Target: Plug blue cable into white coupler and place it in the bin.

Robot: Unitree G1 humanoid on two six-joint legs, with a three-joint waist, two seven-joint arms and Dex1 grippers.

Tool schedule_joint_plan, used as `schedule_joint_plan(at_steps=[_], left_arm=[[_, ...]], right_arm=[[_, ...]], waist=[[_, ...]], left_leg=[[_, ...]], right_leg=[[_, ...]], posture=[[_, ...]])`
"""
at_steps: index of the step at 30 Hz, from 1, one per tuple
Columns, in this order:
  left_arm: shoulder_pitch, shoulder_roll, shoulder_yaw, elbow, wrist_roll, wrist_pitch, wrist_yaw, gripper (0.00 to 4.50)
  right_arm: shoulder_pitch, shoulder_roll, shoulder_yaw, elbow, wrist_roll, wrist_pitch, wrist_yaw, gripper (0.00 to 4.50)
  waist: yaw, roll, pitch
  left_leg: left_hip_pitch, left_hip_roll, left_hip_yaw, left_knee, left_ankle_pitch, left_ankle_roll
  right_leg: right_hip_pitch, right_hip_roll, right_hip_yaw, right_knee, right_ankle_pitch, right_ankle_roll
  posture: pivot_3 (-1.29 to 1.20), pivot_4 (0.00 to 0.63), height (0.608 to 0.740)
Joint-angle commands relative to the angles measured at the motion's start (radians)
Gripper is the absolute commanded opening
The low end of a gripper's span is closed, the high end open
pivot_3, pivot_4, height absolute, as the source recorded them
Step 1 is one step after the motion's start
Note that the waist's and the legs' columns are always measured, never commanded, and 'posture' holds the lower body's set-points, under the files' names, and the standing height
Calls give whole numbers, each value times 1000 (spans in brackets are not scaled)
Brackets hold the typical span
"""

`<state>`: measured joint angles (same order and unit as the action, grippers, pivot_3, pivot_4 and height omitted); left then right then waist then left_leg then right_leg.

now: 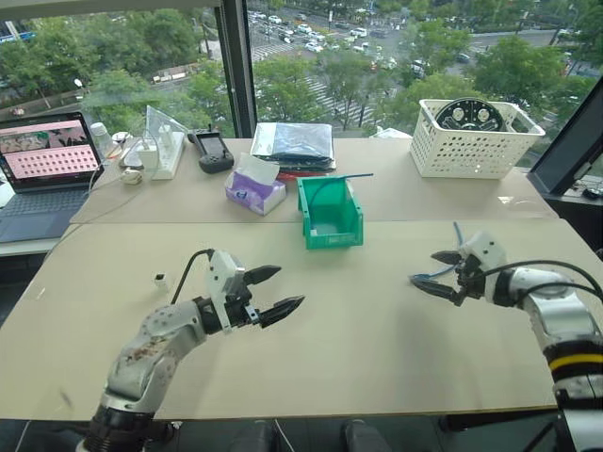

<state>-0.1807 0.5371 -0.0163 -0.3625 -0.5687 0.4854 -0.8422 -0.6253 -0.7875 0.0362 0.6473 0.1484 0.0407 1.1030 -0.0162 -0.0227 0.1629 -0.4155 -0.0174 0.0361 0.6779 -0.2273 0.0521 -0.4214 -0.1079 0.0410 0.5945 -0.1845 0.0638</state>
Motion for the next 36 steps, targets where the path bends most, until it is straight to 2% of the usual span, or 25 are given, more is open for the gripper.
schedule_joint_plan(at_steps=[1, 5, 9, 13, 15, 19, 22, 25, 28, 34, 36], left_arm=[[6, 69, 17, -70, -34, 23, -66, 4500], [12, 117, 29, -77, -25, 21, -78, 4500], [15, 140, 39, -70, -14, 15, -76, 4500], [-10, 139, 26, -42, 2, 5, -76, 4500], [-28, 136, 20, -24, 16, -2, -76, 4500], [-57, 152, -24, 18, 100, -40, -91, 4500], [-60, 170, -92, 38, 201, -141, -128, 4500], [-61, 161, -111, 37, 215, -155, -137, 4500], [-61, 171, -130, 37, 240, -165, -149, 4500], [-64, 173, -143, 34, 252, -161, -173, 4500], [-66, 171, -143, 36, 253, -158, -177, 4500]], right_arm=[[-116, -8, 48, 179, -76, -92, 80, 4435], [-179, -8, 95, 295, -133, -96, 156, 3388], [-185, 3, 81, 337, -125, -111, 191, 1918], [-172, 26, 93, 332, -141, -170, 181, 622], [-166, 44, 85, 269, -121, -161, 186, 12], [-103, 76, 114, 1, -99, -106, 230, 0], [-57, 117, 147, -195, -94, -43, 234, 0], [-42, 162, 187, -311, -99, 28, 230, 0], [-43, 208, 232, -367, -104, 79, 232, 0], [-93, 299, 299, -310, -137, 68, 212, 0], [-88, 296, 315, -316, -136, 82, 235, 1001]], waist=[[-3, 0, 0], [2, 0, 0], [2, 0, 0], [0, 0, 0], [0, 0, 0], [-8, 0, 0], [-6, 0, 0], [-3, 0, 0], [3, 0, 0], [3, 0, 0], [4, 0, 0]], left_leg=[[0, 0, 0, 0, 0, 0], [0, 0, -1, 0, 0, 0], [0, 0, -1, 0, 0, 0], [1, 0, -1, 0, 0, 0], [1, 0, -1, 0, 0, -1], [1, 1, -1, 0, 1, -1], [1, 0, -1, 0, 1, -2], [1, 1, -1, 0, 1, -2], [1, 1, -1, 0, 1, -2], [1, 0, -1, 0, 1, -2], [1, 0, -1, 0, 1, -2]], right_leg=[[0, 0, 0, 0, 0, 0], [0, 0, -1, 0, 0, 0], [1, -1, 0, 0, 0, 0], [1, -1, -1, 1, 0, 0], [1, -1, -1, 1, 0, -1], [0, 0, -1, 2, 1, -1], [-1, -1, 0, 4, 1, -1], [-1, -1, 0, 4, 1, -1], [-2, -1, -1, 5, 1, -1], [-3, -2, -1, 6, 1, -1], [-3, -2, -1, 7, 1, -1]], posture=[[0, 150, 740], [0, 150, 740], [0, 150, 740], [0, 150, 740], [0, 150, 740], [0, 150, 740], [0, 150, 740], [0, 150, 740], [0, 150, 740], [0, 150, 740], [0, 150, 740]])
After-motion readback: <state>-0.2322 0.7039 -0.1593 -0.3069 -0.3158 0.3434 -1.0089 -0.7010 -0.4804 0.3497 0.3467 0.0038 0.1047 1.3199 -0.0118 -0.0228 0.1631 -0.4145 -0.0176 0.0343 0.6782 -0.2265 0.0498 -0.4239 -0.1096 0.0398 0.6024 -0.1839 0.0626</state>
